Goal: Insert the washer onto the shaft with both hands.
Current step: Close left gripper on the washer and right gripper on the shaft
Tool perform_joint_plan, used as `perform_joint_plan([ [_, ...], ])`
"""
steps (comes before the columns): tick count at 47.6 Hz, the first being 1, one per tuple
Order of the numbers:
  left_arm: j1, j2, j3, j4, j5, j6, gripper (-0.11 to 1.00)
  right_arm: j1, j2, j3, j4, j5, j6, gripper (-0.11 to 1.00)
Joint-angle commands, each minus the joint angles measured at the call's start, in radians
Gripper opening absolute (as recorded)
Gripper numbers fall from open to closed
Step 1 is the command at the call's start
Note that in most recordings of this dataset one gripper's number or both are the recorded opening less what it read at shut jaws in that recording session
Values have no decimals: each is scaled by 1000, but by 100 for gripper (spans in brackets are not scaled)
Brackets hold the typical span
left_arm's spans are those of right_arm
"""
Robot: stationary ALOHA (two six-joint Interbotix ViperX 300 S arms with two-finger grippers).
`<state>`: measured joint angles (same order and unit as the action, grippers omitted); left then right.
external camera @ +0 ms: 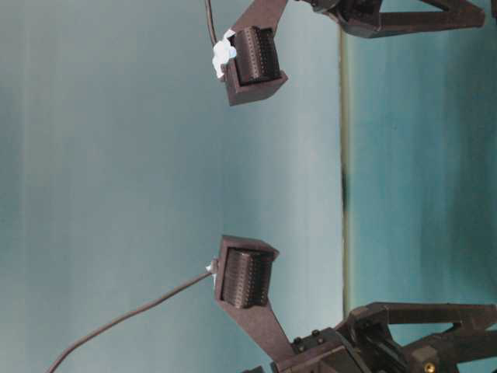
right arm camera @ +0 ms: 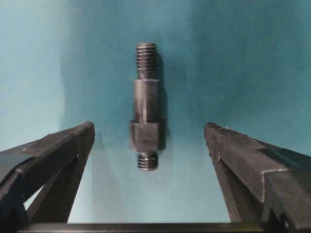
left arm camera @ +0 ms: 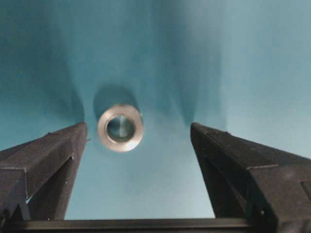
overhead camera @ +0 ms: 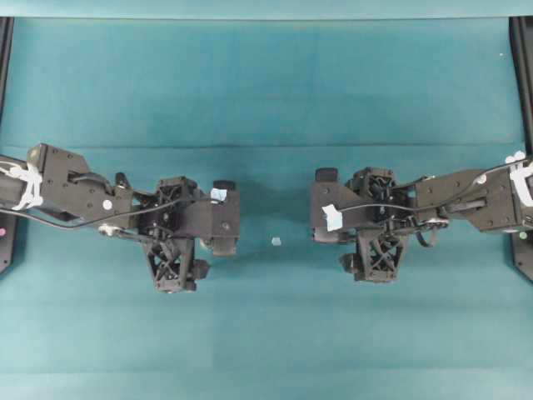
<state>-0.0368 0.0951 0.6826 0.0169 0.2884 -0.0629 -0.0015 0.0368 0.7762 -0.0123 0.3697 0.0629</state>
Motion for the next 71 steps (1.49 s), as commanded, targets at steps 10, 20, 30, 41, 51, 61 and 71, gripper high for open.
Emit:
perform_joint_plan([
  [10,21,-8,-6,2,-26,2,92,-3,-2,3,-2,-11,-2,87],
  [20,32,-8,-3,3,-34,15,92,-3,-2,3,0,-14,-2,87],
  [30,32,-8,15,3,-43,14,92,-5,-2,14,-2,-29,0,87],
  [41,32,-3,21,3,-72,17,92,-5,-2,25,-2,-34,0,87],
  [51,32,9,15,3,-75,17,92,-5,-2,26,-2,-40,0,87],
  [61,32,17,14,3,-78,18,92,-6,2,26,0,-44,0,87],
  [71,32,18,12,3,-86,18,92,-5,6,25,-2,-48,-3,87],
])
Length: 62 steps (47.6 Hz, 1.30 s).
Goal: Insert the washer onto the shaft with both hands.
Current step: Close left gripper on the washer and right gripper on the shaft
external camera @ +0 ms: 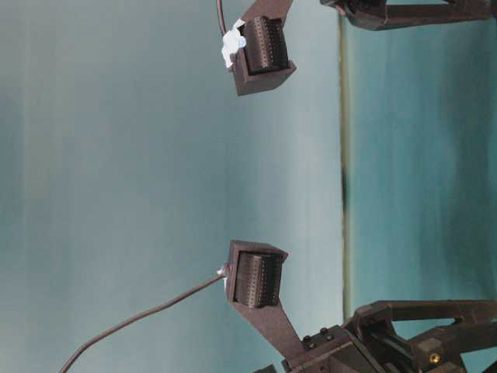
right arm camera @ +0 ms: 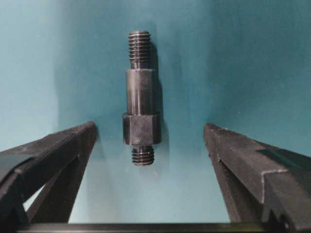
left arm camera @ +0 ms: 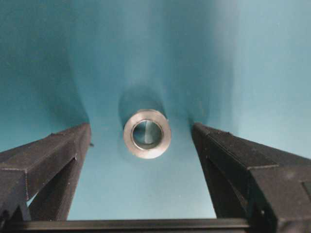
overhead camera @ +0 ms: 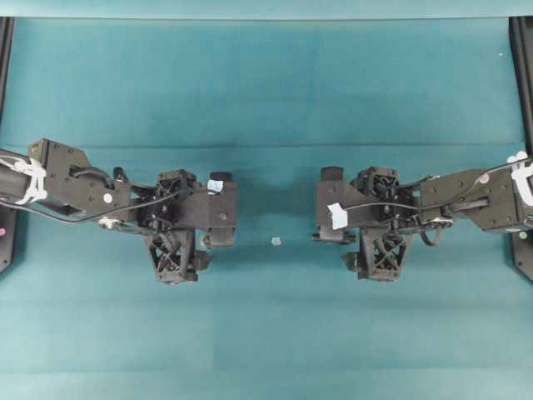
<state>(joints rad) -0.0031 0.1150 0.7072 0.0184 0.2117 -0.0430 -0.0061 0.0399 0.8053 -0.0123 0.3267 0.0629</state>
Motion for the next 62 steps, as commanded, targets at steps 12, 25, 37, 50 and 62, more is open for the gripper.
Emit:
perform_joint_plan([
  [12,-3,0,-12,2,-9,-6,91,0,5,-8,-2,-5,-2,87],
  [25,-9,0,-11,2,-9,-8,90,0,5,-8,-2,-6,-2,86],
  [37,-11,0,-9,2,-11,-3,63,0,5,-9,-2,-9,2,57],
  [50,-12,0,-12,2,-11,2,35,-3,6,-11,0,-17,5,3],
  [62,-21,0,-12,2,-11,3,35,-3,6,-12,2,-18,5,0],
])
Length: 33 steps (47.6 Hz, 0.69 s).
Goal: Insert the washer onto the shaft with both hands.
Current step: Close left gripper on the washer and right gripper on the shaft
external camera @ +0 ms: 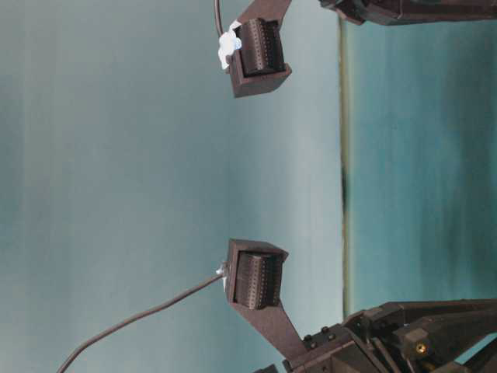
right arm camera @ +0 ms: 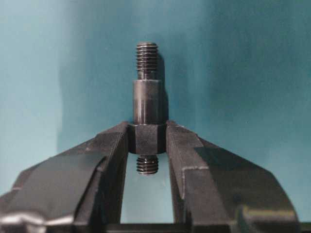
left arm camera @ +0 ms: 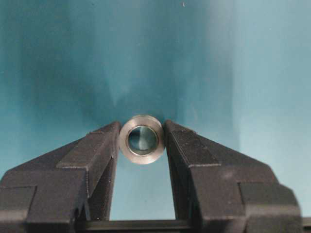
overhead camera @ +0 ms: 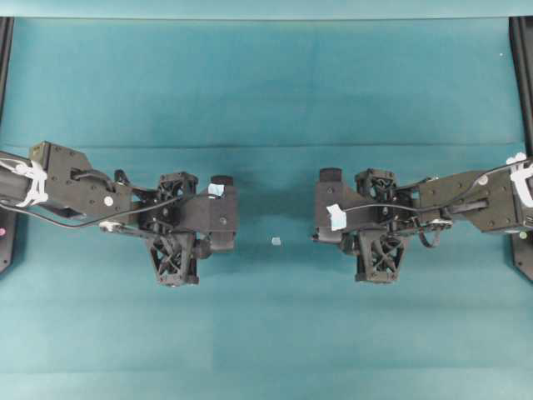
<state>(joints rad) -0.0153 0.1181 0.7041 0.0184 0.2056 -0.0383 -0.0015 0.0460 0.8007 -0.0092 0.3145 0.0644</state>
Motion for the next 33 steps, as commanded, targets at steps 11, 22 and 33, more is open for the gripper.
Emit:
perform_joint_plan([
  [11,-9,-3,-11,2,-3,-3,35,-8,0,-8,0,-5,3,0],
  [22,-9,-9,-11,0,-6,-3,35,-8,-5,-9,-2,-6,2,0],
  [33,-8,-71,-17,2,-5,-3,35,-8,-72,-12,2,-11,5,0],
])
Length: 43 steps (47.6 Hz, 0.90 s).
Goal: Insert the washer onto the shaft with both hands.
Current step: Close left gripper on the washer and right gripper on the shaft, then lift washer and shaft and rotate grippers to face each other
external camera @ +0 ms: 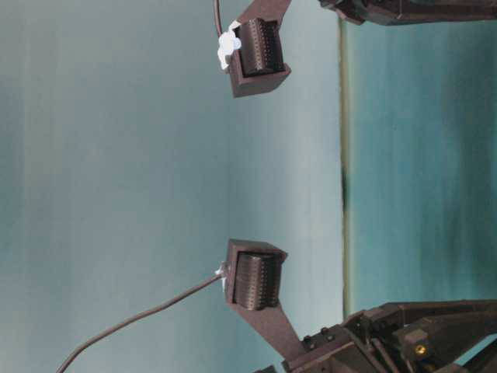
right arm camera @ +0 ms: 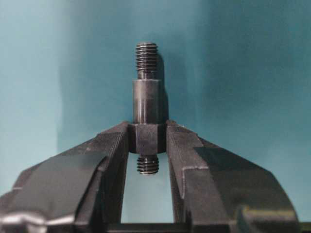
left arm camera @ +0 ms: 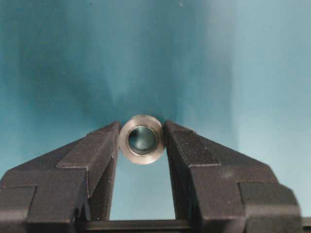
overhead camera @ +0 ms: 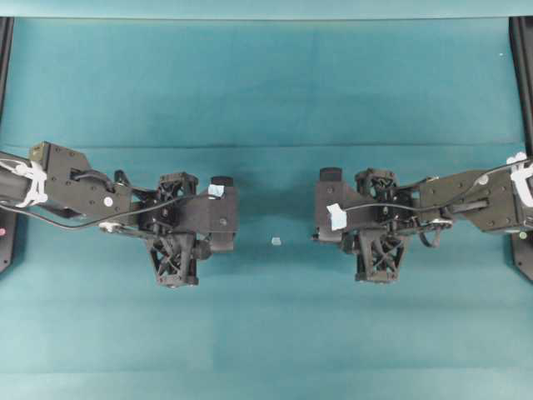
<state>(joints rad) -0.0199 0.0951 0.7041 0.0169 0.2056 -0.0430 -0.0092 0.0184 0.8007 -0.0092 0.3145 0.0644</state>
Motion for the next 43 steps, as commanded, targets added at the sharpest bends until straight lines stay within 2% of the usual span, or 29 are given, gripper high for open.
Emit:
perform_joint_plan([
  [1,-2,-55,-17,3,-5,0,35,0,-54,-12,2,-11,5,0],
  [18,3,-230,-20,2,-23,2,35,0,-201,8,18,-109,6,0],
  [33,17,-319,41,3,-267,-2,35,0,-293,84,25,-282,11,0],
  [43,20,-318,38,3,-311,-3,35,0,-316,120,25,-342,41,0],
])
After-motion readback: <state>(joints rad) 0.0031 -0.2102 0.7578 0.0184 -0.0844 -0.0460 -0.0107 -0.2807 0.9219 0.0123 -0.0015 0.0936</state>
